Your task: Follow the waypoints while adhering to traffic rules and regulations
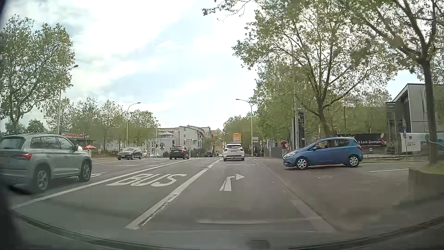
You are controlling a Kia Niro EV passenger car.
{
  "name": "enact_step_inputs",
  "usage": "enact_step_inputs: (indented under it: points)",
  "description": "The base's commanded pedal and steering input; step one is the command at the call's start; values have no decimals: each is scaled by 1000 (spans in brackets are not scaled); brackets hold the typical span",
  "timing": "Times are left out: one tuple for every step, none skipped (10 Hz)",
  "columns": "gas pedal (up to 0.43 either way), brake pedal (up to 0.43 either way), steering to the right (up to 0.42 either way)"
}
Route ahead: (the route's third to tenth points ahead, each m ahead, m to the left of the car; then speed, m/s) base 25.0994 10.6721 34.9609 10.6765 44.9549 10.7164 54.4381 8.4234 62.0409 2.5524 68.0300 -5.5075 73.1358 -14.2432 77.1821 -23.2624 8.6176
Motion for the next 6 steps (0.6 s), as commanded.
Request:
enact_step_inputs:
  points:
    - [28,18,-1]
    - [28,18,0]
    - [28,18,1]
    - [28,18,1]
    - [28,18,3]
    - [28,18,5]
